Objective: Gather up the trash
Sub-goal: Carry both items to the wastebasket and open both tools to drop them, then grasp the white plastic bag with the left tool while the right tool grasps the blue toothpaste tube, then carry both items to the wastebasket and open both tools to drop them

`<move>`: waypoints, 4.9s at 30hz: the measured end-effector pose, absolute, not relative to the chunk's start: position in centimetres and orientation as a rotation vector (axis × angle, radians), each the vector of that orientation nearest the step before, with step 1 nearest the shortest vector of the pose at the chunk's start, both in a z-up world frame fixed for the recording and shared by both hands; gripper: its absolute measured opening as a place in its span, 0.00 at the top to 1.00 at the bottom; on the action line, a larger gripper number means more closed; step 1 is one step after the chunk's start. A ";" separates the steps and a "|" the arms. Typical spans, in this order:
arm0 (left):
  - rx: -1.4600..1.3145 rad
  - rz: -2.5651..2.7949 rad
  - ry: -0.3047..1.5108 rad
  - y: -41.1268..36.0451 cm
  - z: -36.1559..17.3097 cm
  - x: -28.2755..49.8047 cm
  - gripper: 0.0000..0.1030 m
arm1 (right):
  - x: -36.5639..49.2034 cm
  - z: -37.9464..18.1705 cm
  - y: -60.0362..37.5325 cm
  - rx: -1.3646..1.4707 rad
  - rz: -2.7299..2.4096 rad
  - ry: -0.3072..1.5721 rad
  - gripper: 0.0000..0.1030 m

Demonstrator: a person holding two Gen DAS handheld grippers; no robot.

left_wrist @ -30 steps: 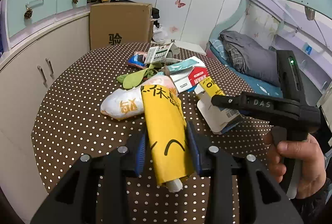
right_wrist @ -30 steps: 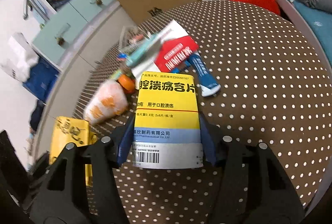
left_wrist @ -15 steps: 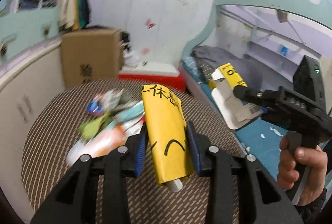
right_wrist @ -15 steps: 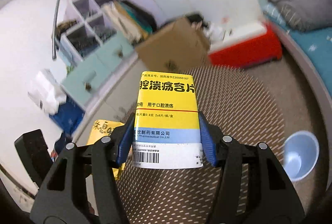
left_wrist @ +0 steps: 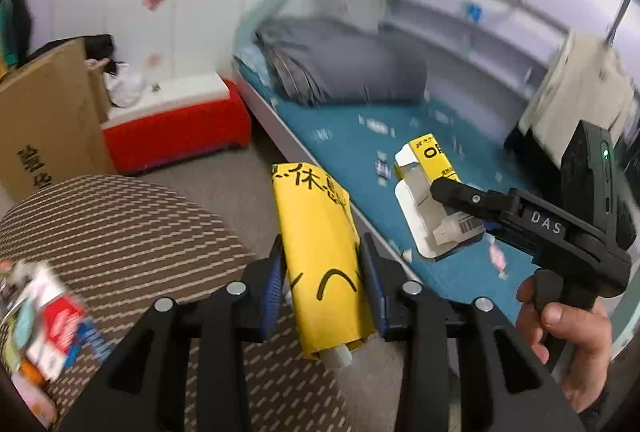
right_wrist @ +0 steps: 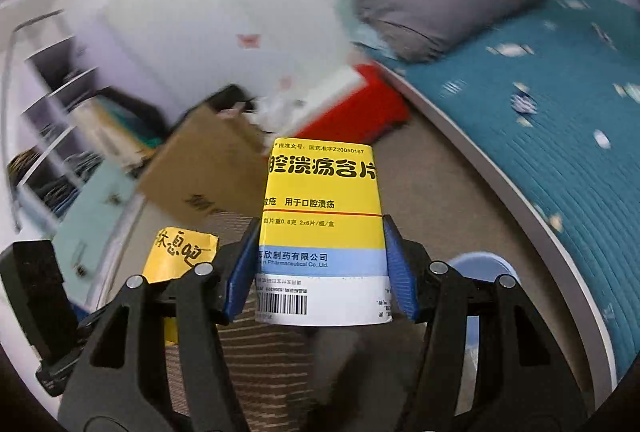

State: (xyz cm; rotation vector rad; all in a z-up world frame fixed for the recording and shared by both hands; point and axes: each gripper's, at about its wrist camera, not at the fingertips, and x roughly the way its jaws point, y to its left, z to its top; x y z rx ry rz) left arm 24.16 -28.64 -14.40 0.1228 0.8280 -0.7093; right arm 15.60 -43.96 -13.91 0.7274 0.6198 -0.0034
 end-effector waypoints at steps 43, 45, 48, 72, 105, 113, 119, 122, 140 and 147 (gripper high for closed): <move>0.318 -0.590 0.826 -34.5 -16.9 23.2 0.08 | 14.5 -19.2 -47.8 0.829 -0.201 0.710 0.06; 0.307 -0.593 0.798 -33.4 -15.8 22.6 0.08 | 14.5 -17.5 -46.6 0.802 -0.184 0.692 0.06; 0.293 -0.596 0.753 -31.4 -14.2 21.6 0.08 | 14.7 -14.5 -44.3 0.733 -0.161 0.663 0.06; 0.186 -0.417 0.632 -9.3 -10.1 18.8 0.07 | 18.0 -5.7 -25.5 0.405 0.114 0.624 0.06; 0.373 -0.350 0.840 1.7 -20.3 20.3 0.50 | 25.8 -17.5 -9.3 -0.132 0.324 0.903 0.73; 0.248 -0.387 0.849 1.7 -19.5 19.2 0.61 | 23.7 -17.2 -11.7 -0.056 0.355 0.900 0.88; 0.146 -0.413 0.830 0.6 -18.1 18.1 0.61 | 22.1 -15.4 -15.6 0.056 0.353 0.860 0.88; 0.118 -0.425 0.809 -0.5 -17.0 17.8 0.61 | 21.1 -14.0 -17.4 0.095 0.346 0.825 0.88; -0.005 -0.500 0.694 -11.1 -9.7 19.8 0.61 | 16.1 -6.5 -29.1 0.328 0.307 0.585 0.88; -0.027 -0.602 0.713 -19.0 -9.1 21.1 0.61 | 14.3 -6.6 -37.8 0.472 0.191 0.530 0.88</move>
